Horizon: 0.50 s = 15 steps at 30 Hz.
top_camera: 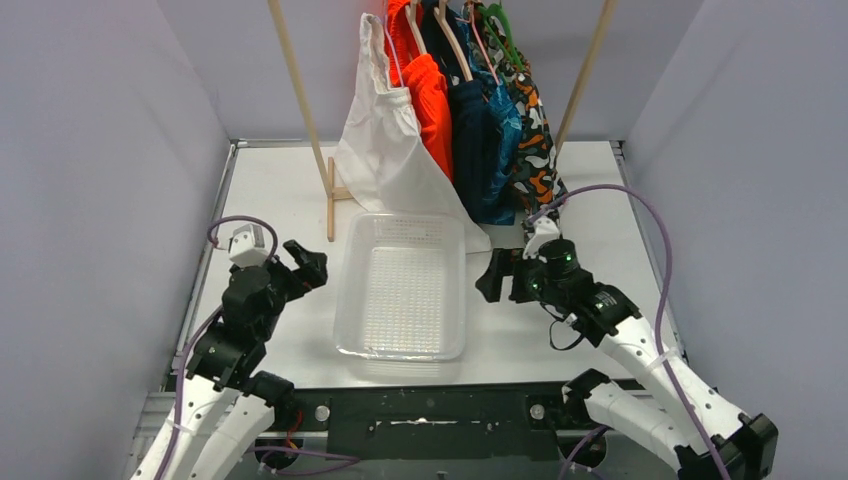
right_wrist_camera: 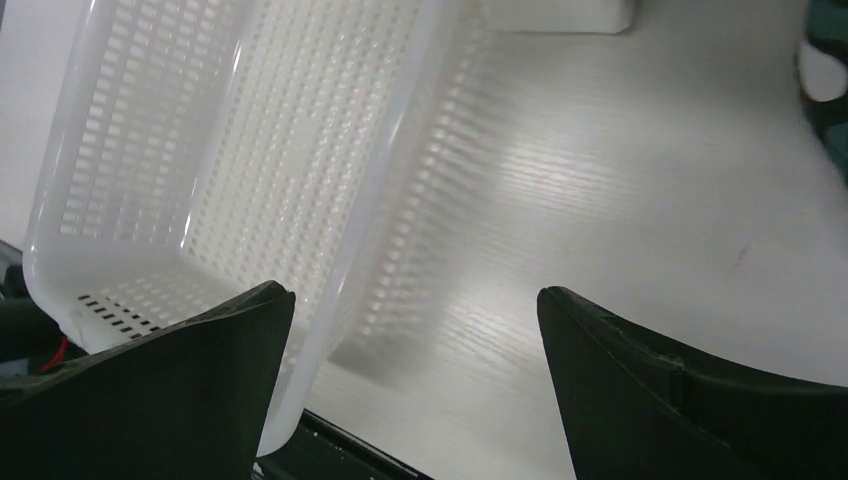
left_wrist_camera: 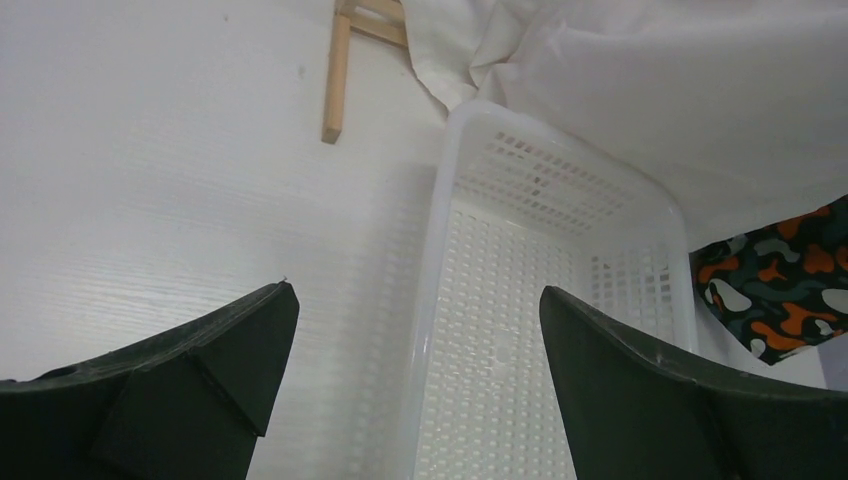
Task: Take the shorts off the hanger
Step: Move the basket to the center of the board.
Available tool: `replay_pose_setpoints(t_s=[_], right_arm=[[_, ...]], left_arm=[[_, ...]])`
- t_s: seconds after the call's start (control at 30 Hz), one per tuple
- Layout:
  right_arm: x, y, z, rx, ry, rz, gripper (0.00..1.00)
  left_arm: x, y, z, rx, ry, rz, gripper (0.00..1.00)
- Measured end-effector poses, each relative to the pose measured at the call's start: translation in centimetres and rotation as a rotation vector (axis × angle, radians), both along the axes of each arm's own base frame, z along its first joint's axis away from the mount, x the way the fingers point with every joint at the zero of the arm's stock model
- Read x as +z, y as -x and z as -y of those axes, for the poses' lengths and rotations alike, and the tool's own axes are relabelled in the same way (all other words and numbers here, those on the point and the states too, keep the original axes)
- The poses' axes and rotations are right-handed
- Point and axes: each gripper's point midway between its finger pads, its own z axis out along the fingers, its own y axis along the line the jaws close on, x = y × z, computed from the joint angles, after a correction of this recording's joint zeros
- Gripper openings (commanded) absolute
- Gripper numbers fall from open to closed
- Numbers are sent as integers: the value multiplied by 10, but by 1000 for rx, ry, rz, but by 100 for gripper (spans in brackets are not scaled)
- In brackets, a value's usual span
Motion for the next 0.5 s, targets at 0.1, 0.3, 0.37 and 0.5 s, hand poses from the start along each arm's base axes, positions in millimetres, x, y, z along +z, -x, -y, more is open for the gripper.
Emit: replay_pose_setpoints(t_s=[0.1, 0.3, 0.37, 0.5], right_arm=[[-11, 12, -24, 66, 37, -20, 98], [-46, 13, -46, 84, 157, -72, 98], [-59, 10, -46, 68, 202, -89, 98], [-76, 1, -43, 24, 275, -111, 98]], left_arm=[[-14, -3, 13, -44, 33, -33, 94], [-55, -28, 50, -150, 52, -177, 94], [-76, -34, 59, -178, 47, -247, 94], [-117, -34, 79, -258, 53, -396, 90]])
